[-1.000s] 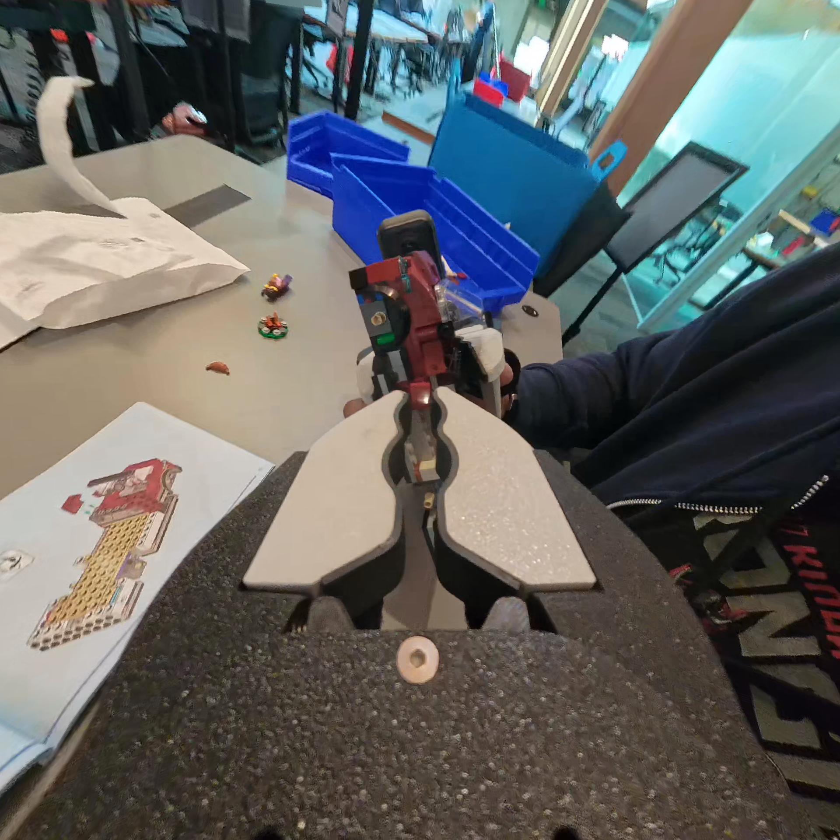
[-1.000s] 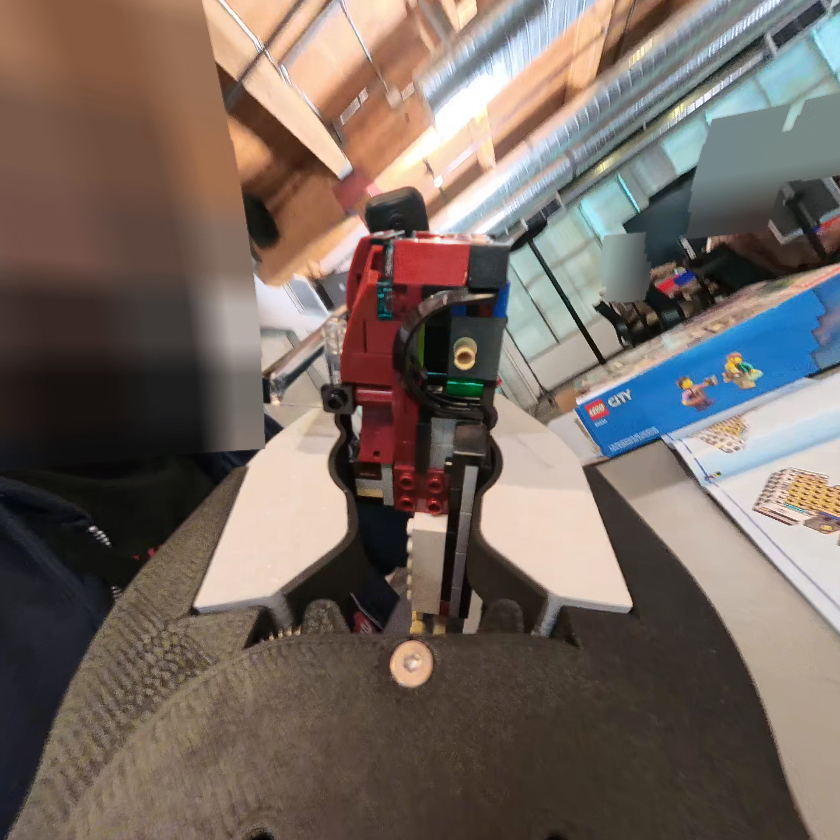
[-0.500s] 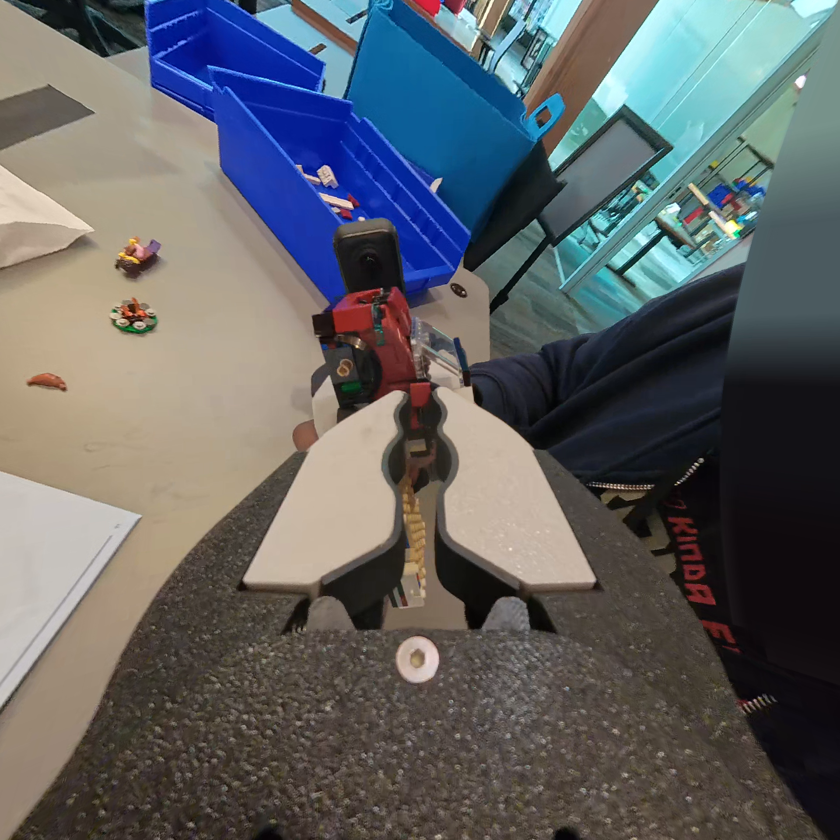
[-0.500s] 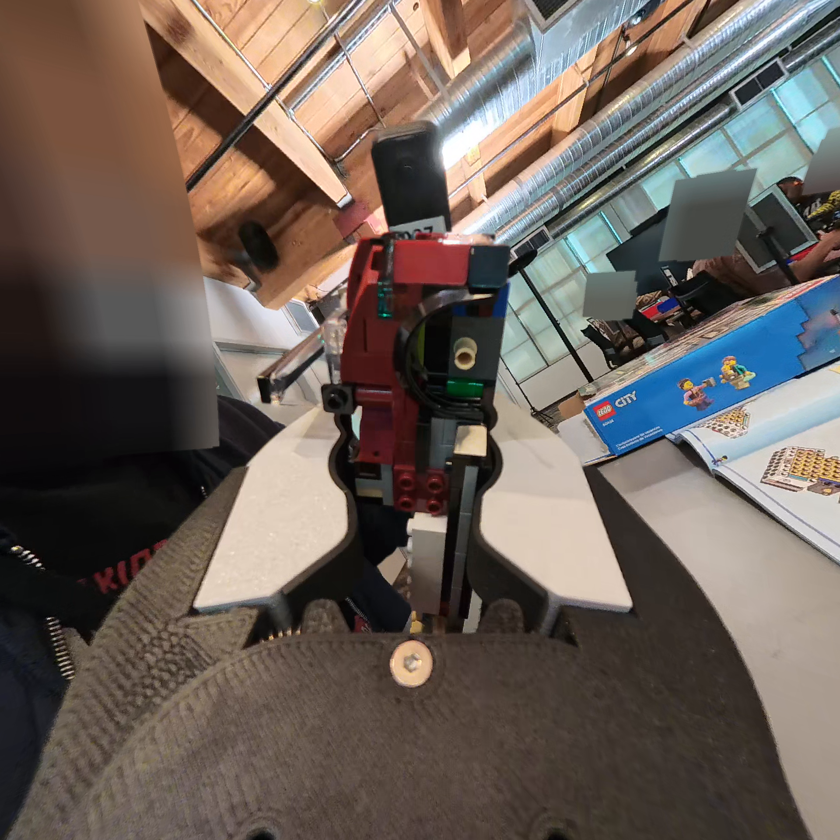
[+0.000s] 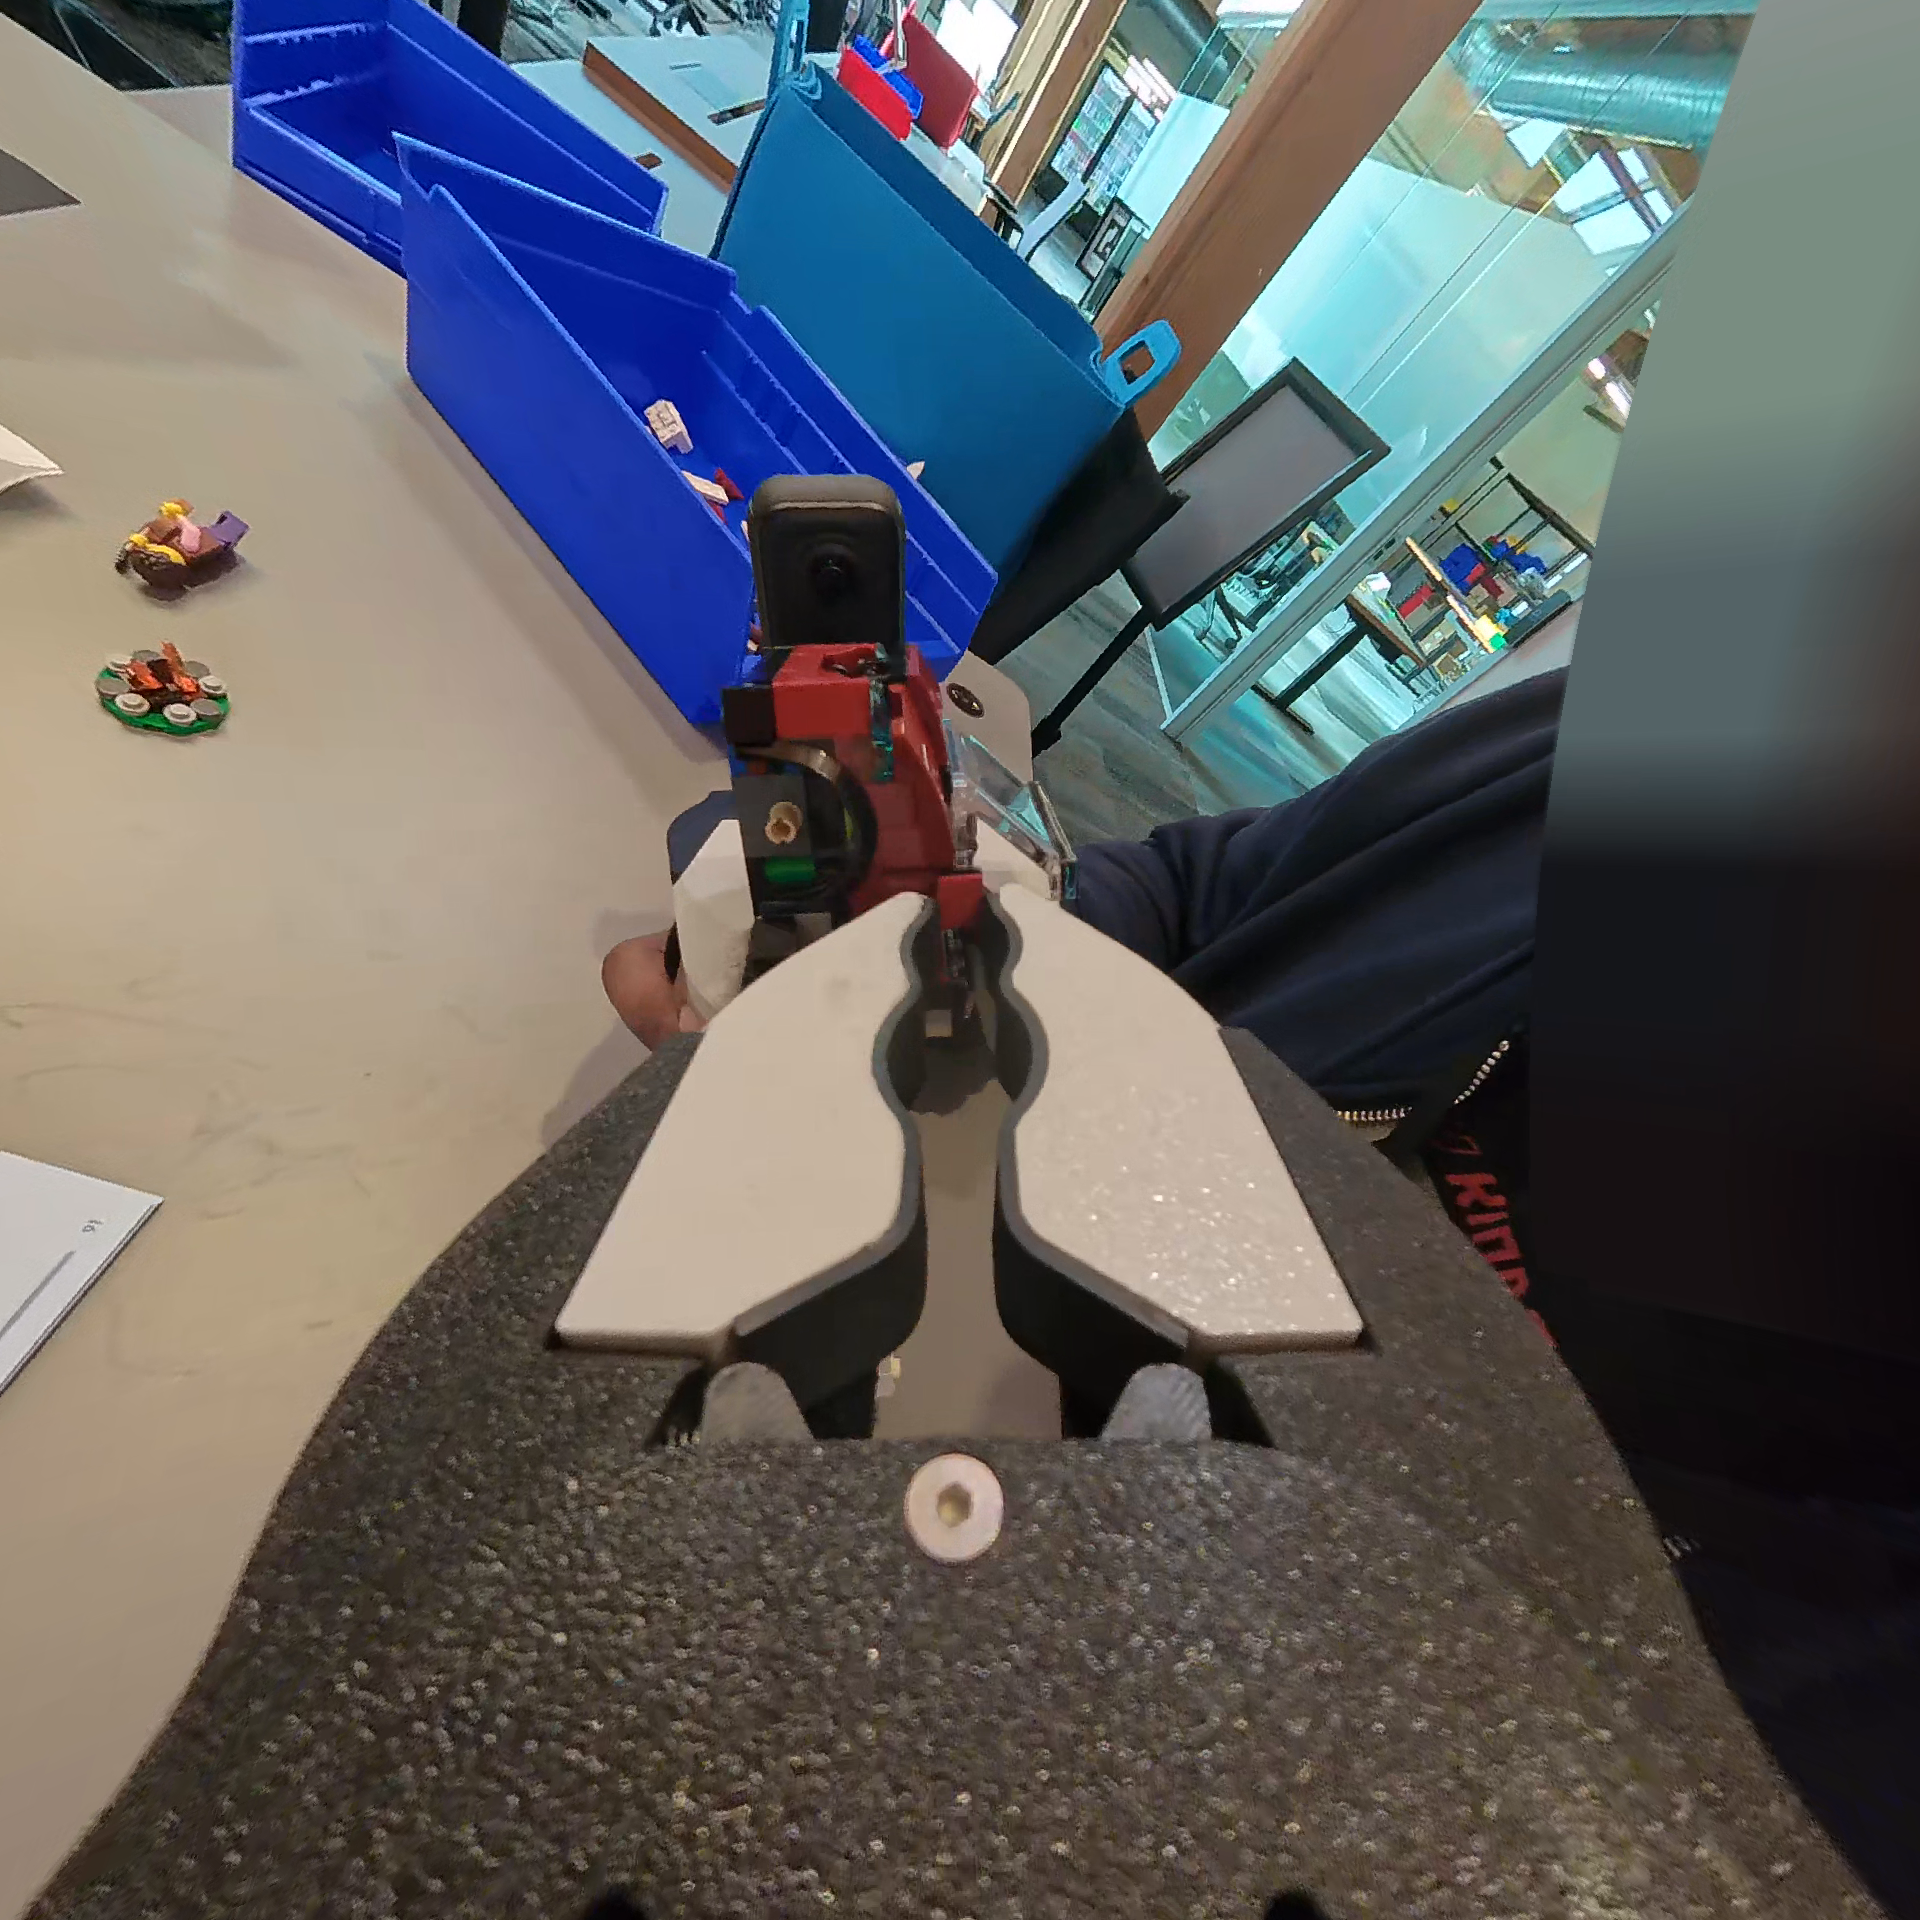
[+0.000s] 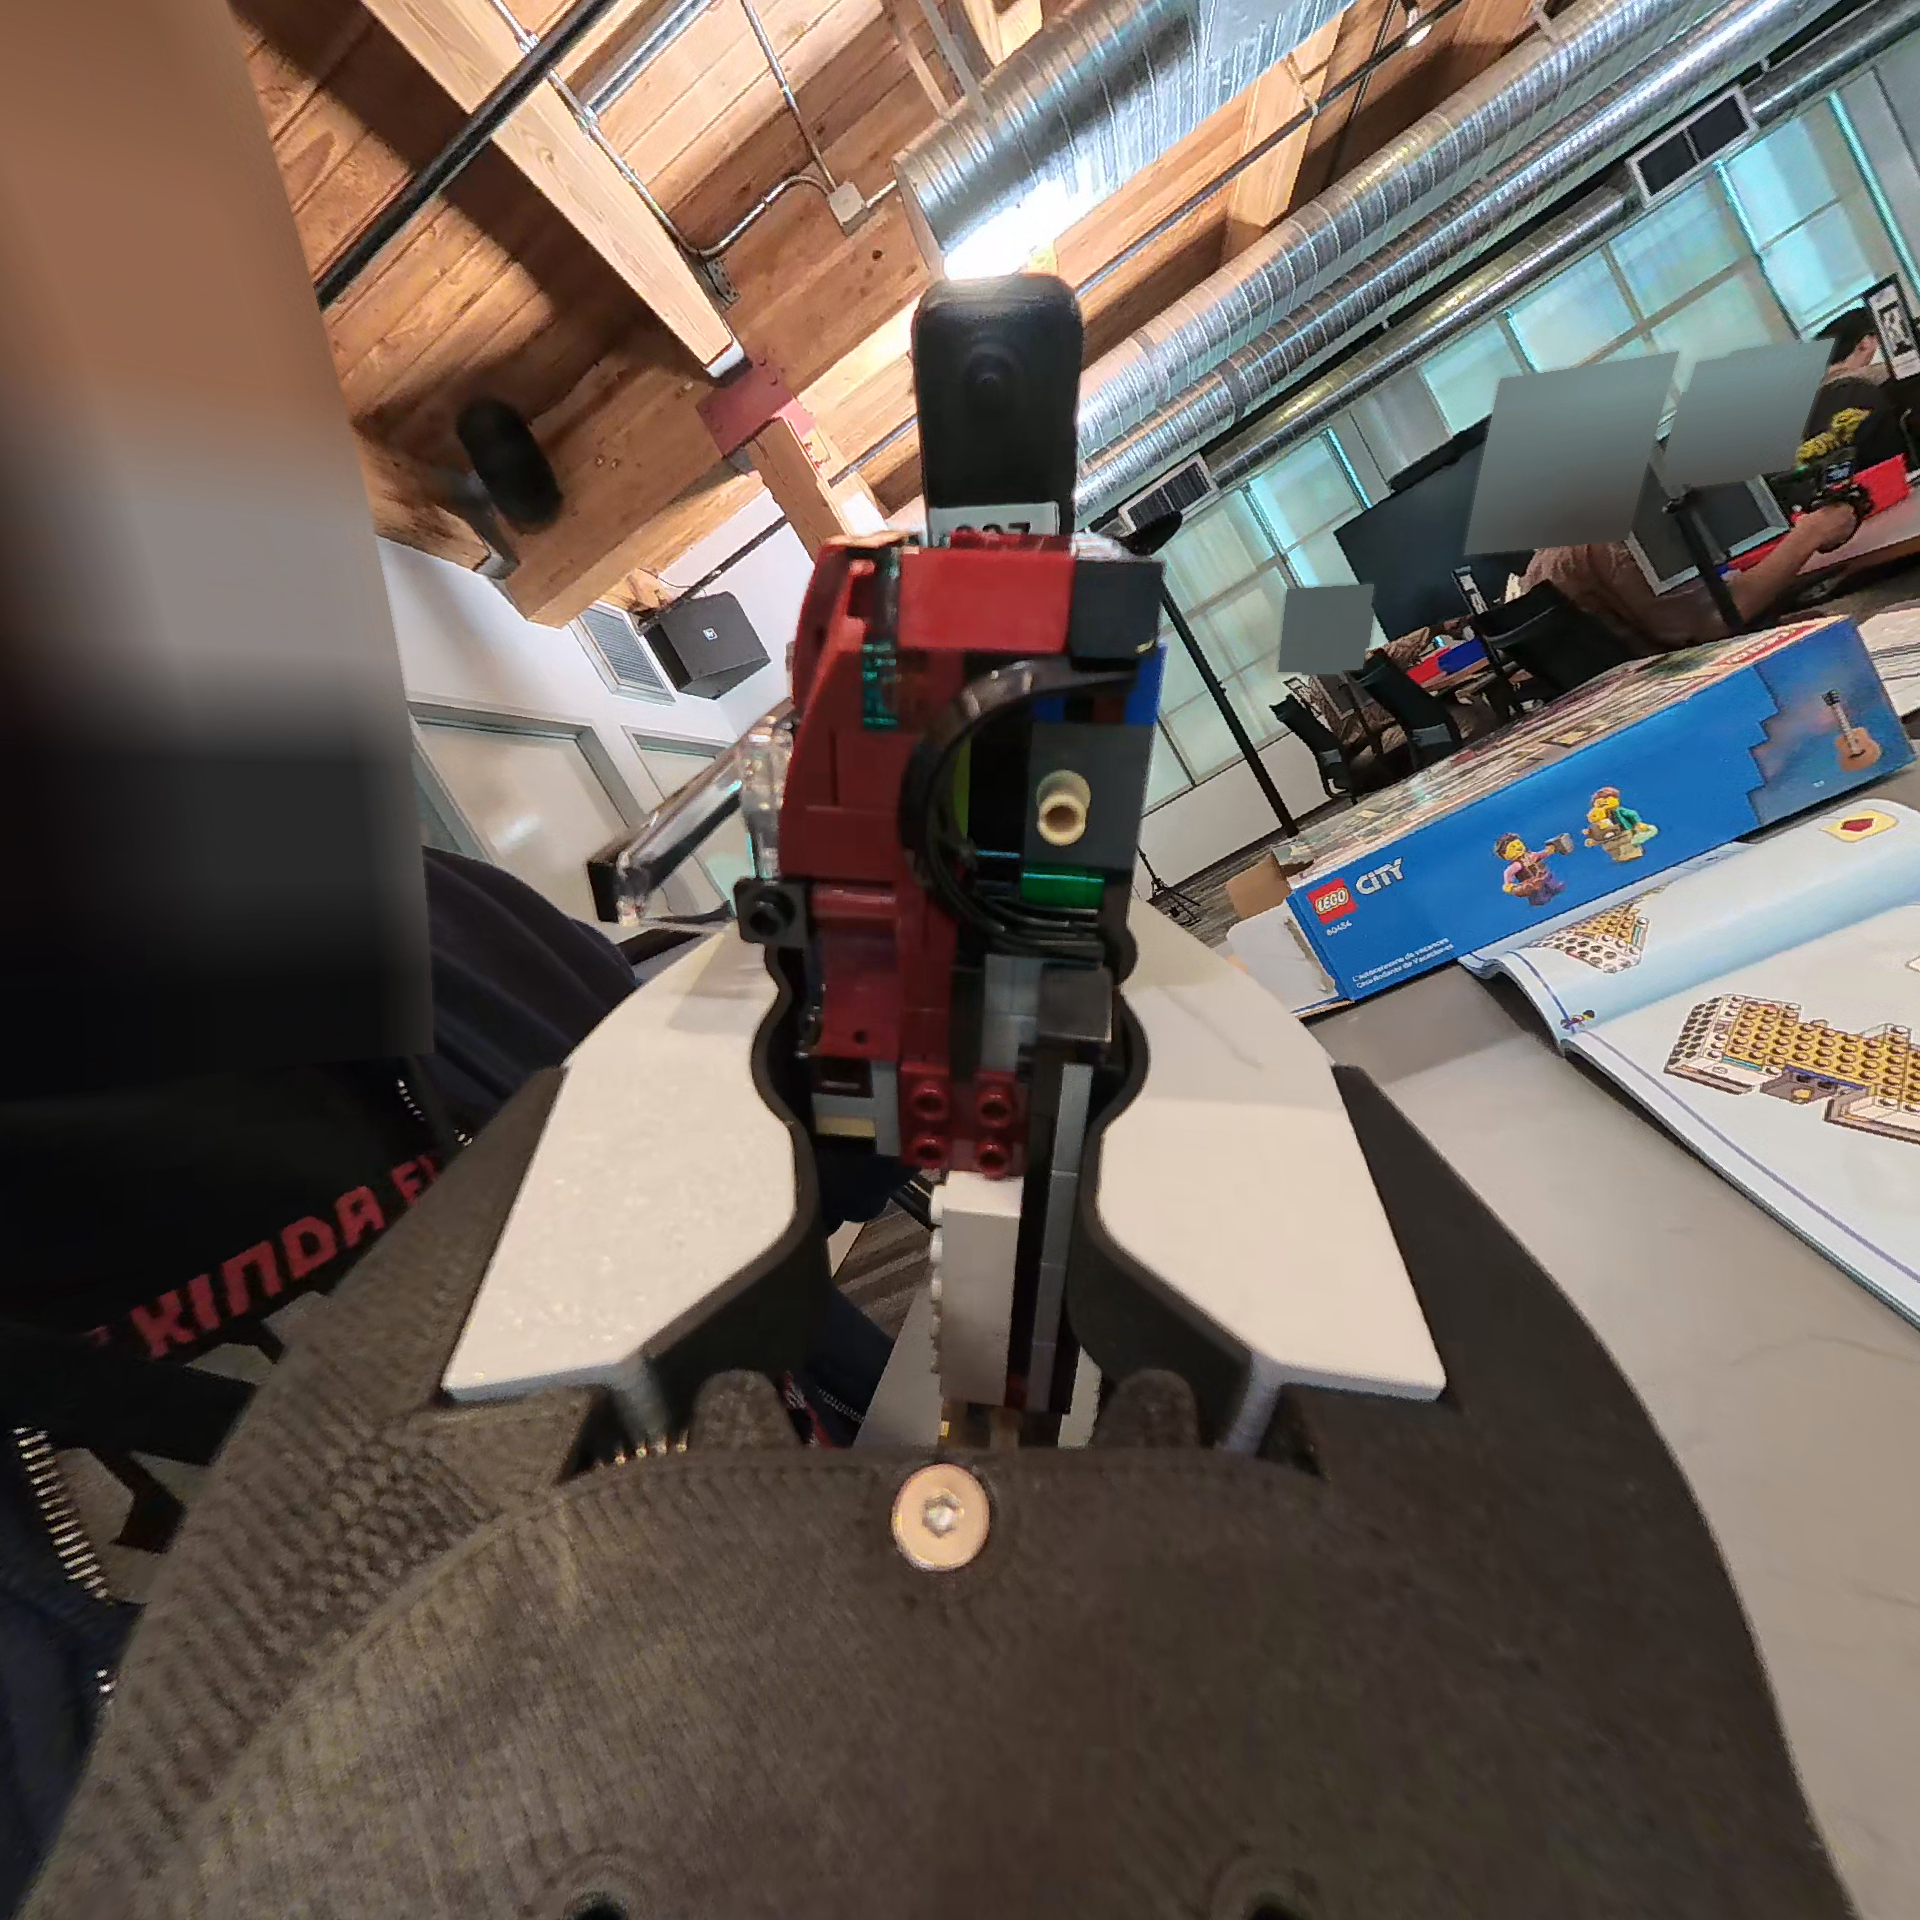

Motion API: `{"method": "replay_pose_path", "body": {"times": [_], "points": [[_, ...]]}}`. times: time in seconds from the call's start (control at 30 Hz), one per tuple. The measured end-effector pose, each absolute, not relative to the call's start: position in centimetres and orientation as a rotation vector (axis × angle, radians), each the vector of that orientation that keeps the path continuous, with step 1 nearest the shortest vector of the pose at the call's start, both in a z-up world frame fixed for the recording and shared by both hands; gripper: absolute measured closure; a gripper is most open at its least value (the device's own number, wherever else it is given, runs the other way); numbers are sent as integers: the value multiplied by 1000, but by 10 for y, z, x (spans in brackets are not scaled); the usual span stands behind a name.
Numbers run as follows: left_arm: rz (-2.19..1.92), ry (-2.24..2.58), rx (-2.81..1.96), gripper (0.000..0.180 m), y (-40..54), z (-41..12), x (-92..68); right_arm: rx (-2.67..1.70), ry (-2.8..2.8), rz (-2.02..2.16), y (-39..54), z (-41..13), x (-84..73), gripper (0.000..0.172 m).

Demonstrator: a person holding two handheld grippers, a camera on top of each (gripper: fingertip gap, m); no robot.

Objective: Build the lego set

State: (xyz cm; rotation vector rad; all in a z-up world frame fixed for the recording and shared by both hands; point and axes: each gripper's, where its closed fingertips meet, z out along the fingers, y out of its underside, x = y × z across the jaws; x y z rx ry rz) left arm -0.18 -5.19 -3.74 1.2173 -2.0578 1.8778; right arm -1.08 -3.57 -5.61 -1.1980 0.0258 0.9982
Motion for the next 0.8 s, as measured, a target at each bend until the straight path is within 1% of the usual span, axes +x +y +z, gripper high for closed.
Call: {"method": "replay_pose_path", "body": {"times": [0.43, 0.8], "points": [[1873, -2084, 1216, 173, -46, -46, -3, -1293, 25, 930, -30, -66, -10, 118], [1847, -2092, 1198, 173, -44, -53, -5, -1346, 27, 967, -27, -72, -13, 118]]}}
